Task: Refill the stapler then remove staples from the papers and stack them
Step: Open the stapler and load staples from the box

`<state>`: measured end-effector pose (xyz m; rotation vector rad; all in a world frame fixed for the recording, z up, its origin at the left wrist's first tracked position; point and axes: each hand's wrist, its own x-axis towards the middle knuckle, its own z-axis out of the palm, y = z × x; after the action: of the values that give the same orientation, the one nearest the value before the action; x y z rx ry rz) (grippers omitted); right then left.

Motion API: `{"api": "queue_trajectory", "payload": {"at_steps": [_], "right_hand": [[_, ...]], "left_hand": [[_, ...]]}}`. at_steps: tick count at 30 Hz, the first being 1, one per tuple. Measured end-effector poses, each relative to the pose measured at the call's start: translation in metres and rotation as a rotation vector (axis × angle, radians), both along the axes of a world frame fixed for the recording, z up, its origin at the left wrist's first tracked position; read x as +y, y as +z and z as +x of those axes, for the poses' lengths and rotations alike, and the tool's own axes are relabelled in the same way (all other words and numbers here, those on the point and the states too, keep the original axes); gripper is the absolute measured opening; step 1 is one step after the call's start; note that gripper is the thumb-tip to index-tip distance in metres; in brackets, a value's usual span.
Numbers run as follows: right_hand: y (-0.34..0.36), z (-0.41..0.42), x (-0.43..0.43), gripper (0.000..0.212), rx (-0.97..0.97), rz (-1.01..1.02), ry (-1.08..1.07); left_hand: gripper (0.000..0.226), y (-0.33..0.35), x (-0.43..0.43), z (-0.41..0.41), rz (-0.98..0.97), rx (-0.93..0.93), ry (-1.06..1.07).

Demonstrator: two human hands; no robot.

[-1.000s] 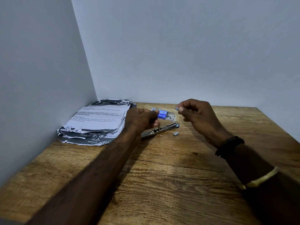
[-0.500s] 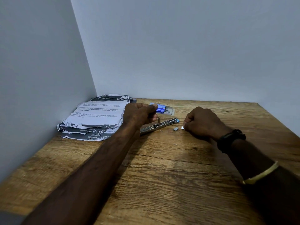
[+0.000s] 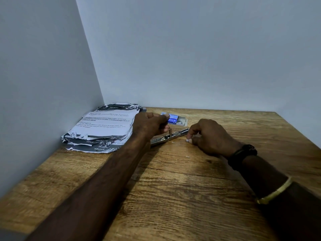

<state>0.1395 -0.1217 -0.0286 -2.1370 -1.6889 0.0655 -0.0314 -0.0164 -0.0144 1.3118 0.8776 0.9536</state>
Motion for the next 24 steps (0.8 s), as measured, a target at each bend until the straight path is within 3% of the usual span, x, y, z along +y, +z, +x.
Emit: {"api": "queue_trajectory", "payload": {"at_steps": [4,10,19,24], "right_hand": [[0.003,0.001,-0.001,0.004,-0.002,0.108,-0.055],[0.014,-0.001,-0.002,0.006,0.102,0.494,0.022],[0.012,-0.01,-0.004,0.008,0.048,0.433,0.113],[0.014,-0.01,-0.002,0.009,0.14,0.414,0.085]], "left_hand": [[0.027,0.0,0.0,0.0,0.004,0.003,0.0],[0.017,-0.001,-0.003,0.001,0.01,0.025,-0.022],[0.017,-0.001,-0.007,0.003,0.014,0.041,-0.052],[0.016,0.0,-0.006,0.004,-0.01,0.025,-0.051]]}}
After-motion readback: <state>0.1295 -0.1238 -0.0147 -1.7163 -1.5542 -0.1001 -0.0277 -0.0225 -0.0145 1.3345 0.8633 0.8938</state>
